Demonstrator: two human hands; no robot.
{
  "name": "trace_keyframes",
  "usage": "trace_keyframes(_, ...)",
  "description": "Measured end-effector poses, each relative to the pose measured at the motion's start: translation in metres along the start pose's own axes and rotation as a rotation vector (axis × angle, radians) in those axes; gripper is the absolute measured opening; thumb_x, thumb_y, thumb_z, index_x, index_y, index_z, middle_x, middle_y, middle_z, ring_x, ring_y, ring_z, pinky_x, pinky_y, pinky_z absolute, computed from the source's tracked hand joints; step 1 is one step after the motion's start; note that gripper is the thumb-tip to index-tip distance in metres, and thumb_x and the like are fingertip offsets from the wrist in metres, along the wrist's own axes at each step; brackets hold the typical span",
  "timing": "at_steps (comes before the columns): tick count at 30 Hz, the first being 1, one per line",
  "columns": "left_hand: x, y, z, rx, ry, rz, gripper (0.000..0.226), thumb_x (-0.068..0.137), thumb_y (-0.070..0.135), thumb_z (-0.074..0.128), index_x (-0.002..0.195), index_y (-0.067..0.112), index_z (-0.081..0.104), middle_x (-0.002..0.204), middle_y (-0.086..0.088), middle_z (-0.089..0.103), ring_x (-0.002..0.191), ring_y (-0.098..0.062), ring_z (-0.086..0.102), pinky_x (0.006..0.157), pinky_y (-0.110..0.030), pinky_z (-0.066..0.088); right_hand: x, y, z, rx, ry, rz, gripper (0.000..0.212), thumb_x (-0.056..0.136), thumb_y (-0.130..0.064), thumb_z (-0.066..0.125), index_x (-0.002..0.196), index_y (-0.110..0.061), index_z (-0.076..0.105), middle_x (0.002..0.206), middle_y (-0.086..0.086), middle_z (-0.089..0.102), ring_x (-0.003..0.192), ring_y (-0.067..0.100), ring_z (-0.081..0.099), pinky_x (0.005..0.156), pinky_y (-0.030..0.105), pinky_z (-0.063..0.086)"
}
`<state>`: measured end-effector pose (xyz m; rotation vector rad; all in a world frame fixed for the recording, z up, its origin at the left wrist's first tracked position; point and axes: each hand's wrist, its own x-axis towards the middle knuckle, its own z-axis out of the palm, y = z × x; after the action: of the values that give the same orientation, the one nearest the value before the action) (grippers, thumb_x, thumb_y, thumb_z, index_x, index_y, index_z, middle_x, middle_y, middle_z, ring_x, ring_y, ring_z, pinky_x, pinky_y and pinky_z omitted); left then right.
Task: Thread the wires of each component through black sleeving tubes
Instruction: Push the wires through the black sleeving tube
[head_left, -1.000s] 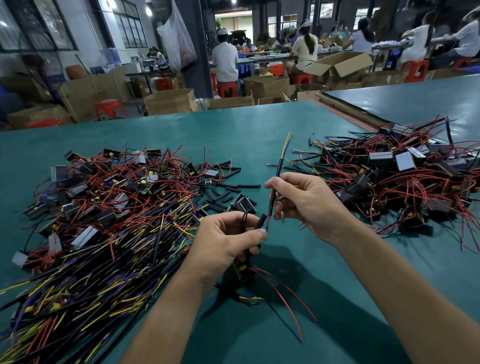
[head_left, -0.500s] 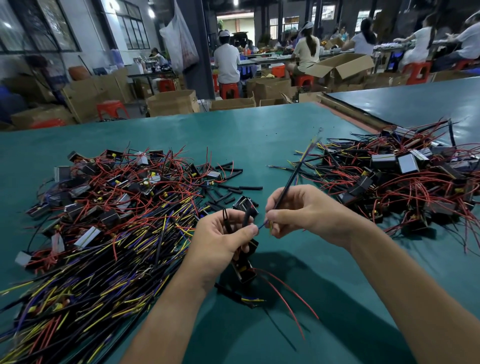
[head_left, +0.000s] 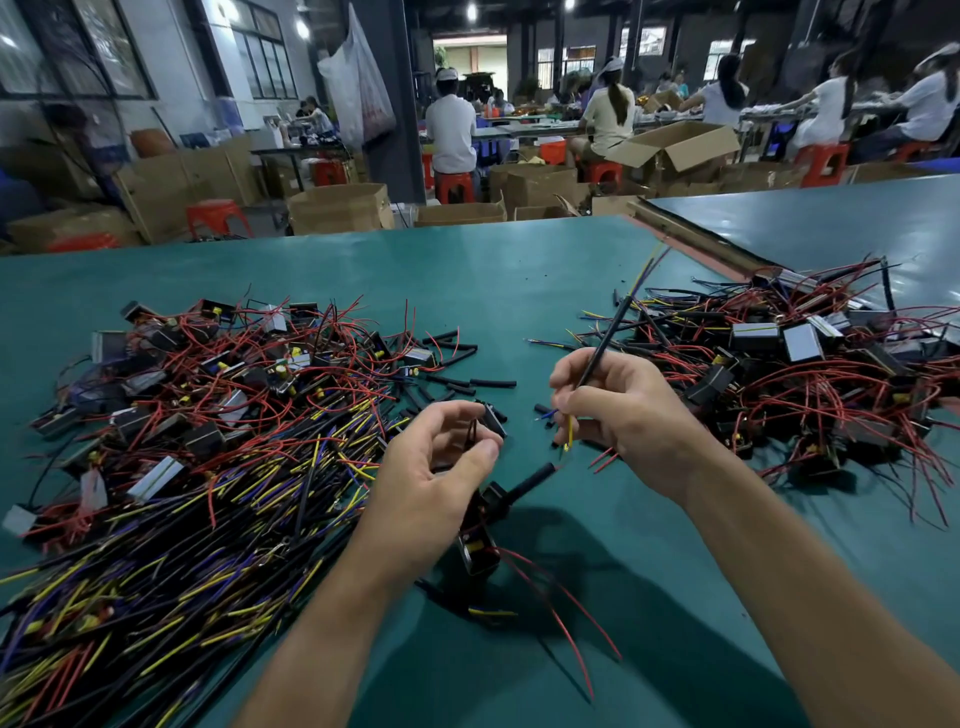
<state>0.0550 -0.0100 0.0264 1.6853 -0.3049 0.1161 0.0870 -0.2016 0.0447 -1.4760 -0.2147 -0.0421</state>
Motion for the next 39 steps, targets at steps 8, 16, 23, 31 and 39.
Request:
trace_keyframes(8,-0.001,0.005,-0.004,-0.094,0.108,0.027,0.009,0.090,0.001,0.061,0.090,0.009,0.057,0.079,-0.004,0.076,0.062,-0.017,0.071,0.046,-0.021,0.051,-0.001,0.002,0.000,0.028,-0.077,-0.012,0.021,0.085,0.009,0.061,0.080,-0.011,0.062,0.065,0.005,0.063,0.057,0.015,0.057,0.056,0.025,0.054)
trace_keyframes(16,-0.002,0.006,-0.002,-0.233,0.047,-0.053,0.013,0.080,0.024,0.067,0.079,0.012,0.071,0.078,-0.003,0.075,0.065,-0.013,0.068,0.049,-0.020,0.051,-0.007,0.003,0.012,0.163,-0.200,-0.004,0.008,0.073,-0.003,0.067,0.076,-0.010,0.064,0.068,0.008,0.065,0.052,0.013,0.056,0.054,0.024,0.053)
trace_keyframes(23,-0.004,0.008,-0.002,-0.221,0.094,0.025,0.012,0.063,0.022,0.077,0.075,0.022,0.075,0.067,-0.007,0.072,0.051,-0.017,0.065,0.041,-0.019,0.044,-0.009,0.003,0.015,0.126,-0.227,-0.032,0.010,0.072,-0.010,0.078,0.074,-0.016,0.071,0.072,0.010,0.067,0.056,0.014,0.056,0.057,0.025,0.052)
trace_keyframes(31,-0.005,0.010,0.000,-0.176,0.115,-0.004,0.008,0.078,0.019,0.074,0.079,0.026,0.078,0.074,-0.004,0.075,0.055,-0.016,0.068,0.040,-0.019,0.044,-0.011,0.001,0.019,-0.026,-0.180,-0.077,0.006,0.073,-0.010,0.071,0.070,-0.014,0.072,0.060,0.006,0.064,0.055,0.013,0.056,0.056,0.022,0.051)
trace_keyframes(39,-0.005,0.011,0.000,-0.238,0.035,-0.038,0.009,0.075,0.020,0.073,0.081,0.019,0.078,0.079,-0.009,0.075,0.057,-0.018,0.068,0.040,-0.019,0.044,-0.011,0.000,0.018,-0.047,-0.221,-0.055,0.013,0.069,-0.006,0.072,0.065,-0.017,0.067,0.063,0.001,0.064,0.054,0.012,0.057,0.055,0.022,0.050)
